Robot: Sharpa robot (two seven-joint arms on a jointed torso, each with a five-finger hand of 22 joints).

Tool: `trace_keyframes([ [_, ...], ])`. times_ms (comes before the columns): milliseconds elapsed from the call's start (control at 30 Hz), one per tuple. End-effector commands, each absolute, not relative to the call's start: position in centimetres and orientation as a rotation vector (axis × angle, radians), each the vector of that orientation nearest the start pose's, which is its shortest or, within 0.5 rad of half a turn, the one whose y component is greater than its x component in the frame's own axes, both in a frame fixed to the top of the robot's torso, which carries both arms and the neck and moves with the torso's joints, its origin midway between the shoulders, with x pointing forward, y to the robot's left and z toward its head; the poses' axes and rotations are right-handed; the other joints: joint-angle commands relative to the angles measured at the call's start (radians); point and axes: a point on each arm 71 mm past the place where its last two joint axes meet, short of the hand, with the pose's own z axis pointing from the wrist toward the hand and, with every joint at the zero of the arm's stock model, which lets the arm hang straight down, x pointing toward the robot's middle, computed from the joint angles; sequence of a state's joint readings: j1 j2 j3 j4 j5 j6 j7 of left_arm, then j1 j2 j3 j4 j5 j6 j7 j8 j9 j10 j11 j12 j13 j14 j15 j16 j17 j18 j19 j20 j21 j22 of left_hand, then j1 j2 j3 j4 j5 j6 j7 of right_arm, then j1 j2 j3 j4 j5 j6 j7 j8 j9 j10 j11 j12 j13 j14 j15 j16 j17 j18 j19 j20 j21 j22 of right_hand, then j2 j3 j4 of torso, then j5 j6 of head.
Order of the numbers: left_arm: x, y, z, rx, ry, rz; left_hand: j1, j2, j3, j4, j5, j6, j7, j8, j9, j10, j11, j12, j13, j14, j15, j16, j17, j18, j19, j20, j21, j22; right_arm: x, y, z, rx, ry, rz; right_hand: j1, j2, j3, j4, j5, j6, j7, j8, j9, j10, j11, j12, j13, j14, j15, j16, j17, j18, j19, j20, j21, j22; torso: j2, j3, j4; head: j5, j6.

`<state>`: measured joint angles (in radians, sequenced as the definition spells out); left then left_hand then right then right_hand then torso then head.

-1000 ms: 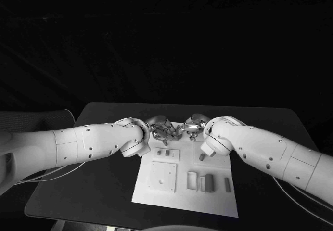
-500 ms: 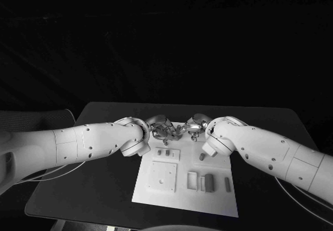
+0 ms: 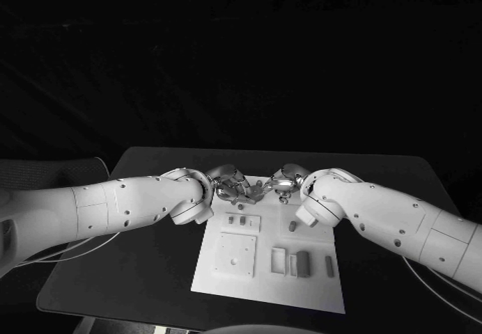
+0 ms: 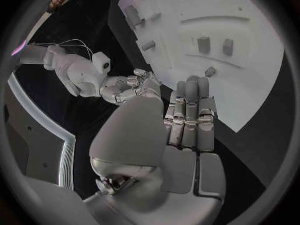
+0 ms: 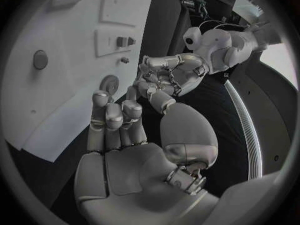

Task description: Assemble the parts on the task board

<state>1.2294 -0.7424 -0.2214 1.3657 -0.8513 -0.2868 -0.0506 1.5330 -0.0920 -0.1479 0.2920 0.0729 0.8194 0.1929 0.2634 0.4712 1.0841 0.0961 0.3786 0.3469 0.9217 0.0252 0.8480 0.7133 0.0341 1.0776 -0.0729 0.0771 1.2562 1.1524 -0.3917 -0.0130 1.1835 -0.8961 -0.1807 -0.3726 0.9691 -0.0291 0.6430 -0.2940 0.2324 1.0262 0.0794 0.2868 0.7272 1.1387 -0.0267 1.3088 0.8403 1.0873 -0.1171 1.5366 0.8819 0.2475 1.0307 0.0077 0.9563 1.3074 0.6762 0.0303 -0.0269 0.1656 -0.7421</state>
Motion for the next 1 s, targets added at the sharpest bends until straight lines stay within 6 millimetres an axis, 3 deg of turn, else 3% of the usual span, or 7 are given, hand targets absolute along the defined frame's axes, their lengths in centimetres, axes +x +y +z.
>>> trace_keyframes([
  [33, 49.4, 21.2, -25.1, -0.367, 1.959, -0.818, -0.005, -0.017, -0.007, 0.001, 0.008, -0.015, 0.004, -0.009, -0.003, -0.002, -0.002, 0.005, 0.001, -0.003, 0.004, -0.005, -0.002, 0.014, 0.003, 0.003, -0.006, -0.002, 51.7, -7.2, -24.1, 0.413, 2.095, 0.788, 0.008, 0.001, -0.001, 0.002, 0.004, 0.009, 0.000, 0.003, 0.002, 0.006, -0.005, 0.000, -0.001, 0.008, -0.012, 0.001, -0.001, 0.014, 0.008, 0.001, 0.006, 0.007, 0.000, -0.0005, 0.0004, 0.000, -0.001],
  [133, 49.6, 22.2, -25.1, -0.375, 1.951, -0.803, -0.008, -0.027, -0.005, 0.001, 0.014, -0.017, 0.004, -0.010, -0.004, -0.003, -0.002, 0.006, 0.001, -0.003, 0.005, -0.006, -0.002, 0.014, 0.003, 0.004, -0.007, -0.003, 51.7, -7.4, -24.0, 0.383, 2.087, 0.785, 0.008, 0.000, -0.001, 0.002, 0.004, 0.009, 0.000, 0.003, 0.002, 0.006, -0.005, 0.000, -0.001, 0.008, -0.012, 0.001, -0.002, 0.014, 0.008, 0.001, 0.006, 0.007, 0.000, -0.0006, 0.0003, 0.001, -0.003],
  [300, 50.1, 24.9, -25.1, -0.402, 1.925, -0.752, 0.003, -0.023, 0.012, 0.000, 0.017, -0.013, 0.003, -0.006, -0.004, -0.003, -0.003, 0.008, 0.002, -0.002, 0.004, -0.004, -0.003, 0.014, 0.003, 0.003, -0.007, -0.006, 51.1, -7.2, -23.7, 0.318, 2.088, 0.881, 0.007, 0.000, -0.002, 0.002, 0.002, 0.009, 0.000, 0.002, 0.002, 0.006, -0.005, -0.001, -0.002, 0.008, -0.012, 0.000, -0.002, 0.014, 0.008, 0.001, 0.006, 0.007, 0.000, -0.0005, 0.0000, 0.001, -0.003],
  [400, 50.6, 26.7, -25.0, -0.418, 1.906, -0.722, 0.007, -0.027, 0.025, 0.000, 0.073, -0.010, 0.002, -0.004, -0.005, -0.003, -0.003, 0.010, 0.002, -0.001, 0.004, -0.004, -0.005, 0.014, 0.003, 0.004, -0.007, -0.009, 50.7, -7.0, -23.4, 0.276, 2.078, 0.916, 0.009, 0.005, 0.001, 0.002, 0.003, 0.008, 0.000, 0.001, 0.003, 0.006, -0.005, -0.002, -0.002, 0.008, -0.013, -0.002, -0.003, 0.014, 0.007, 0.001, 0.004, 0.006, 0.000, -0.0006, 0.0010, 0.003, -0.002],
  [533, 51.5, 28.6, -24.1, -0.444, 1.864, -0.693, 0.010, -0.028, 0.030, 0.000, 0.086, -0.008, 0.001, -0.003, -0.005, -0.004, -0.004, 0.011, 0.002, -0.001, 0.004, -0.004, -0.005, 0.014, 0.002, 0.003, -0.007, -0.011, 49.6, -6.7, -23.4, 0.163, 2.049, 0.942, 0.010, 0.007, 0.001, 0.002, 0.005, 0.007, 0.000, 0.000, 0.003, 0.007, -0.005, -0.003, -0.003, 0.008, -0.013, -0.002, -0.003, 0.014, 0.007, 0.000, 0.003, 0.005, -0.001, -0.0001, 0.0005, 0.006, -0.006],
  [767, 52.3, 30.5, -23.7, -0.519, 1.822, -0.675, 0.014, -0.025, 0.034, -0.001, 0.095, -0.005, 0.000, 0.000, -0.005, -0.002, -0.005, 0.012, 0.002, 0.001, 0.003, -0.003, -0.005, 0.015, 0.004, 0.003, -0.006, -0.012, 47.9, -5.6, -23.0, -0.077, 1.932, 0.958, 0.011, 0.004, 0.000, 0.001, 0.004, 0.007, 0.001, 0.000, 0.003, 0.007, -0.004, -0.003, -0.003, 0.008, -0.013, -0.002, -0.003, 0.014, 0.008, 0.000, 0.003, 0.005, 0.000, -0.0002, -0.0012, 0.020, -0.009],
  [1000, 52.4, 30.7, -23.7, -0.525, 1.813, -0.674, 0.015, -0.023, 0.036, 0.000, 0.101, -0.004, -0.001, 0.000, -0.005, -0.001, -0.005, 0.012, 0.002, 0.002, 0.003, -0.002, -0.005, 0.014, 0.004, 0.003, -0.006, -0.012, 45.8, -4.1, -23.2, -0.322, 1.800, 0.933, 0.024, -0.007, -0.003, 0.001, -0.004, 0.007, 0.000, -0.002, 0.005, 0.012, -0.005, -0.002, -0.002, 0.015, -0.014, 0.000, -0.003, 0.014, 0.018, -0.005, 0.009, 0.006, 0.000, 0.0001, -0.0016, 0.037, -0.019],
])
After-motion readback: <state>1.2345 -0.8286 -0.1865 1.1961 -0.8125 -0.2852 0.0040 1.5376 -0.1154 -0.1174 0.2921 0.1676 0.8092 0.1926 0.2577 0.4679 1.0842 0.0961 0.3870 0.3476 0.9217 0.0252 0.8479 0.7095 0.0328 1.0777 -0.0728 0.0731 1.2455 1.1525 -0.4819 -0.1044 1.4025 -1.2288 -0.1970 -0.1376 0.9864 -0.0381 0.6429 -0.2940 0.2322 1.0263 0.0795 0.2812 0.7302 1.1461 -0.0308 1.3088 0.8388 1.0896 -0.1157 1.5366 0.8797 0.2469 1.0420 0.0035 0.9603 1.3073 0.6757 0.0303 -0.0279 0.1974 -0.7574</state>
